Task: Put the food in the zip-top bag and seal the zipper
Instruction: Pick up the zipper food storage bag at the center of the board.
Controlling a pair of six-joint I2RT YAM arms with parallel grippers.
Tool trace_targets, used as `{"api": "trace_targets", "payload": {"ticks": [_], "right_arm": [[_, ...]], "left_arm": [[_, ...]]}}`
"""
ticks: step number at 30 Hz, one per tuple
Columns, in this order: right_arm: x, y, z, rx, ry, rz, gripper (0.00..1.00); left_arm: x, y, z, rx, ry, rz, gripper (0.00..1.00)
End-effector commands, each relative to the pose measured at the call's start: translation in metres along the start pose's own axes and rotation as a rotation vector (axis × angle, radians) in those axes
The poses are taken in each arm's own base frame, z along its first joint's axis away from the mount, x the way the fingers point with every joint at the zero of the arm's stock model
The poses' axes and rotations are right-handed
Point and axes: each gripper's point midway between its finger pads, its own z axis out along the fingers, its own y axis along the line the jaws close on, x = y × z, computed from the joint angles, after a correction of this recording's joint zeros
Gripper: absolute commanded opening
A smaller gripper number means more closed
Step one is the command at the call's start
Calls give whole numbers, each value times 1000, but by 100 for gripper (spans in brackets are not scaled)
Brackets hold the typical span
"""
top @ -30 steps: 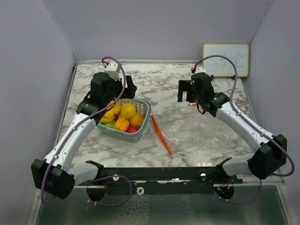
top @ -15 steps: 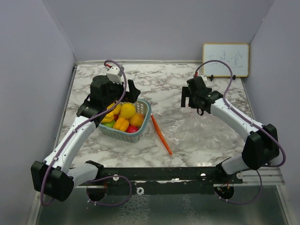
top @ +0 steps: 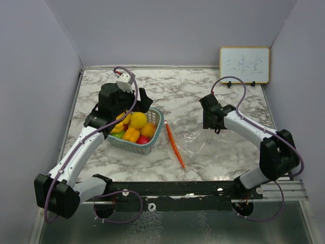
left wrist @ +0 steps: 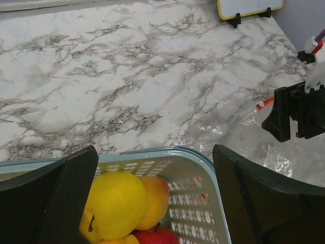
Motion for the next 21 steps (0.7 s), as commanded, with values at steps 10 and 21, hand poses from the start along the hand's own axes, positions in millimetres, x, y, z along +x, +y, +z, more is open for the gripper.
{"api": "trace_targets", "payload": {"ticks": [10,21], "right_arm": [[-47,-30,-46,64,-183,89,2],[-103,35,-270,-918,-932,-236,2]], "left_arm": [[-12,-11,-5,38,-44,-13,99],[-36,-63,2,286,-8,-201,94]]}}
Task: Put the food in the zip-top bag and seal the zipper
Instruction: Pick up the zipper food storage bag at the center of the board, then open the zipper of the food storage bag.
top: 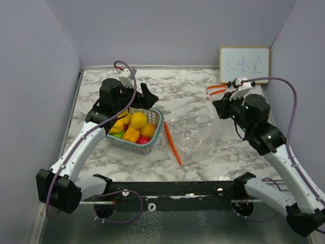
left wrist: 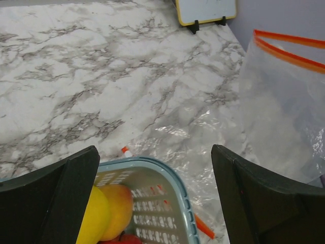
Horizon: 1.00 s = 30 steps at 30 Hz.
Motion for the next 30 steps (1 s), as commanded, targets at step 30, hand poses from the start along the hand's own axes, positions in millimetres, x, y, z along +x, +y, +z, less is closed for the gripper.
{"api": "trace_targets", "payload": {"ticks": [30], "right_arm": [[-19,123,-94,-884,-429,-418,2]], "left_arm": [[12,-154,36,633,206,-647,78]]}}
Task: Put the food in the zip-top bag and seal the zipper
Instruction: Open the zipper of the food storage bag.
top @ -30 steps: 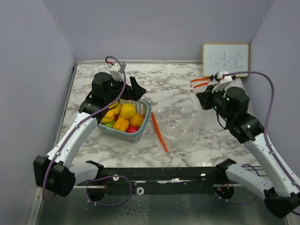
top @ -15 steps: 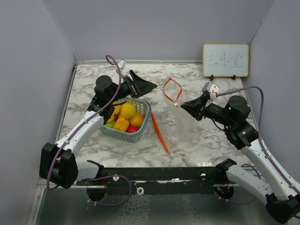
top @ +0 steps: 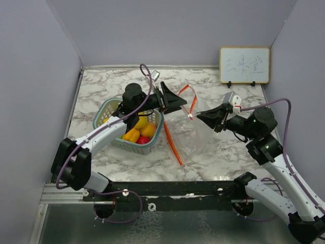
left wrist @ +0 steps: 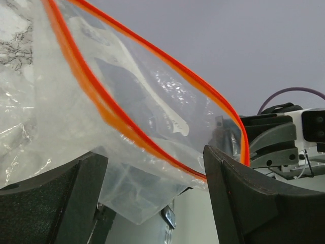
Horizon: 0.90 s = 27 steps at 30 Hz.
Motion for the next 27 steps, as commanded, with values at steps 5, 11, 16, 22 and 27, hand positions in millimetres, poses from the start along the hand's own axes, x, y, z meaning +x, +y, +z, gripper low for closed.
{"api": "trace_targets", "payload": {"ticks": [5,11,16,22,27], "right_arm": [[5,9,-6,-35,7,-37,2],[15,10,-5,-38,28,-24,2],[19,-5,-7,55,44,-13,4],[3,-40,-15,280,49,73,41],[-7,-71,-13,456,97,238,43]], "left_arm": [[1,-11,13,43,16,30,64],[7,-7,24,47,48,24,36],[9,3,27,4,60,60,0],[-9,56,23,-296,36,262,0],[-22,69,14,-394,11,411,0]]}}
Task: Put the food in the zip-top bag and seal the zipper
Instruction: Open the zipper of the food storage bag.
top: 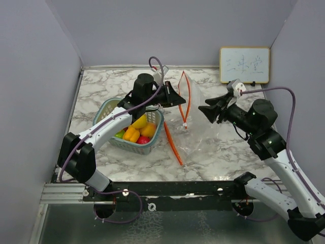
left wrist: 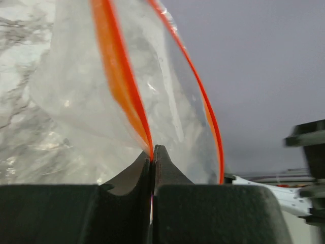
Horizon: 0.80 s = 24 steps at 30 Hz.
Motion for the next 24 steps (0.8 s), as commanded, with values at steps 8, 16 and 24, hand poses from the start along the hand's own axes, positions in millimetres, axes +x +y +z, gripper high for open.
{"api": "trace_targets", "payload": {"ticks": [8,16,24], "right_arm": [[-38,-38,40,208,52,338,46],[16,-46,72,235,231,449,46],[27,-61,73,330,239,465,46]], "left_arm": [[-13,34,-15,-274,-41,358,0],[-7,26,-5,-313,-25,433,0],[-5,7,6,-294,-25,472,0]]}}
